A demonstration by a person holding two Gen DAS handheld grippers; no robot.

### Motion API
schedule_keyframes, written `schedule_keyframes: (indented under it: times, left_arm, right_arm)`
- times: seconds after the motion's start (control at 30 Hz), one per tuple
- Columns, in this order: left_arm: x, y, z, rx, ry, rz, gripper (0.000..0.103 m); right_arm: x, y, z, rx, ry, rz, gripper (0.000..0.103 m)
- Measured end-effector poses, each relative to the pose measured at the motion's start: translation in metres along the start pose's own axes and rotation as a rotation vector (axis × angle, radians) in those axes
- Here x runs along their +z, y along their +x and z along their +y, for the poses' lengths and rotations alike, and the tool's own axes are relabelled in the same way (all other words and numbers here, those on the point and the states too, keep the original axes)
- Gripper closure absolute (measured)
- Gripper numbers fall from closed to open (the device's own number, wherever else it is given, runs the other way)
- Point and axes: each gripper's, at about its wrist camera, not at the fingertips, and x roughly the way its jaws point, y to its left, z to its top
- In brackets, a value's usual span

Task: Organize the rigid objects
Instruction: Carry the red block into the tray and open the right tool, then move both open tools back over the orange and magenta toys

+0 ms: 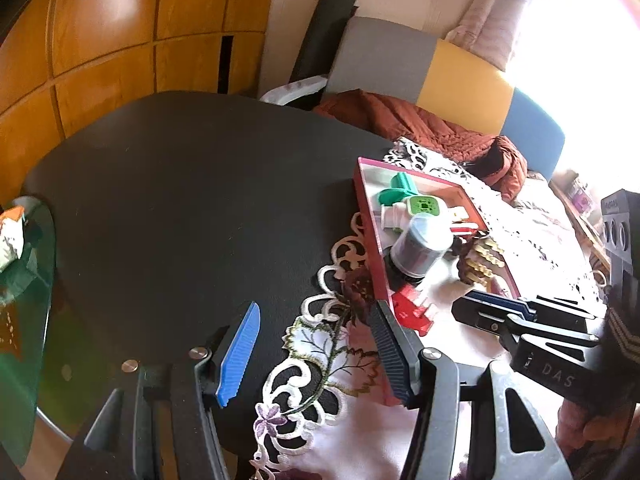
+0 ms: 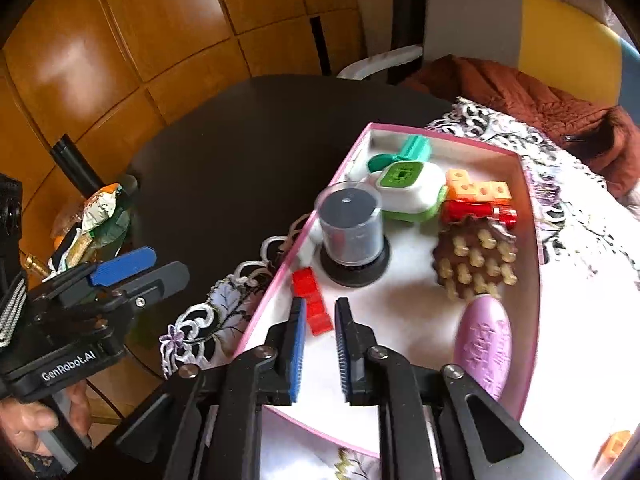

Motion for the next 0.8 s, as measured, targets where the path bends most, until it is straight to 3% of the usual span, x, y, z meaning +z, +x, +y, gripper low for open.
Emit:
schedule_keyframes:
  times: [0.1,0.2,0.33,0.5,0.8]
  left_arm:
    - [0.0,-0.005,-0.008,-0.001,0.032,-0.016,0.045]
    - [-0.001,-0.009,-0.018,-0.006,0.064,-0.024,0.045]
    - [-0.003,-0.012,-0.032,-0.018,0.107,-0.026,0.045]
    - [-0.006,-0.013,-0.051,-0.038,0.162,-0.025,0.045]
    - [-0.009,-0.013,-0.096,-0.119,0.279,0.001,0.045]
  right_arm:
    - [-0.004,-0.012,-0.005,-0.025,0.004,-0.022,0.079]
    - [-0.008,-0.025,-0.014,-0.061,0.017,-0.048,0.058]
    - [-0.014,-0.044,-0.031,-0.104,0.036,-0.076,0.055]
    - [-0.021,-0.065,-0.06,-0.155,0.082,-0.1,0.041]
    - [-0.049,-0.118,-0.147,-0.298,0.257,-0.13,0.028]
